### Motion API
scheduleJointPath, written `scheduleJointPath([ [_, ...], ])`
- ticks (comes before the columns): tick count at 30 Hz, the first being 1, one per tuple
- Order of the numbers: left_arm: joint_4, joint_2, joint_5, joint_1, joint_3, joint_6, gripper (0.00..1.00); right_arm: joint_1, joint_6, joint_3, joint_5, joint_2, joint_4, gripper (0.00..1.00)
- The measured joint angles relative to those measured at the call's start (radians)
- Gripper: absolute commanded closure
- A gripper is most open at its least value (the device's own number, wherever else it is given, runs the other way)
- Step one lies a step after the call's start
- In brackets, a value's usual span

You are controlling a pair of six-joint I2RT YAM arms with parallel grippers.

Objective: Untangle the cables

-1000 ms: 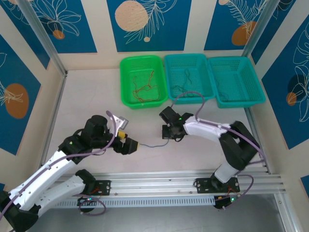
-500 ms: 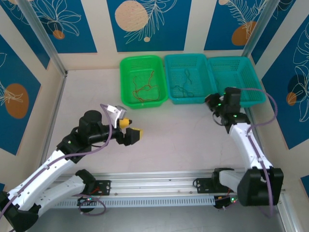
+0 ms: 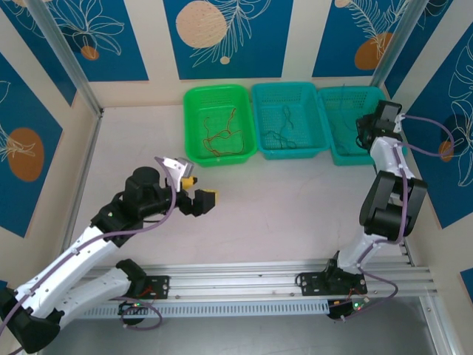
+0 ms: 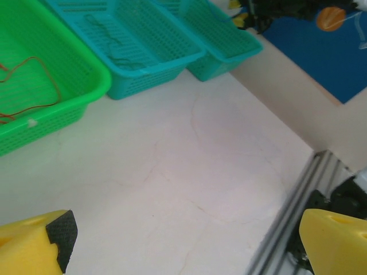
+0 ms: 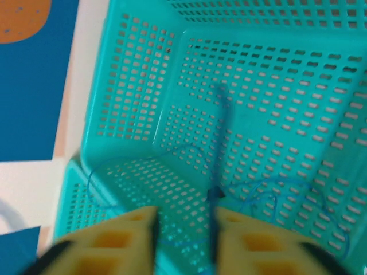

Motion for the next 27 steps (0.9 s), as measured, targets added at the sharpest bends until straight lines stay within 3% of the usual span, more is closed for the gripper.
scheduleJointPath([
  [4,-0.026,0.012,-0.153,-0.001,0.000,0.038,0.00,0.010,-0.059,0.026,-0.016,0.012,-0.061,0.23],
  [7,-0.024,0.039,-0.338,0.002,-0.007,0.079,0.00,0.050,-0.122,-0.048,-0.037,-0.078,-0.070,0.22],
  [12,0.085,0.048,-0.580,0.073,-0.147,0.155,0.00,0.227,-0.291,-0.373,0.022,-0.452,-0.042,0.20],
  [16,0.173,0.034,-0.656,0.206,-0.266,0.204,0.00,0.394,-0.452,-0.644,0.118,-0.717,0.021,0.19],
  [18,0.235,0.024,-0.684,0.265,-0.323,0.237,0.00,0.439,-0.540,-0.796,0.165,-0.802,0.096,0.13],
  [23,0.428,0.086,-0.716,0.355,-0.418,0.302,0.00,0.458,-0.723,-1.022,0.204,-0.806,0.275,0.10],
  [27,0.628,0.258,-0.730,0.399,-0.466,0.351,0.00,0.415,-0.831,-1.036,0.185,-0.592,0.568,0.09],
])
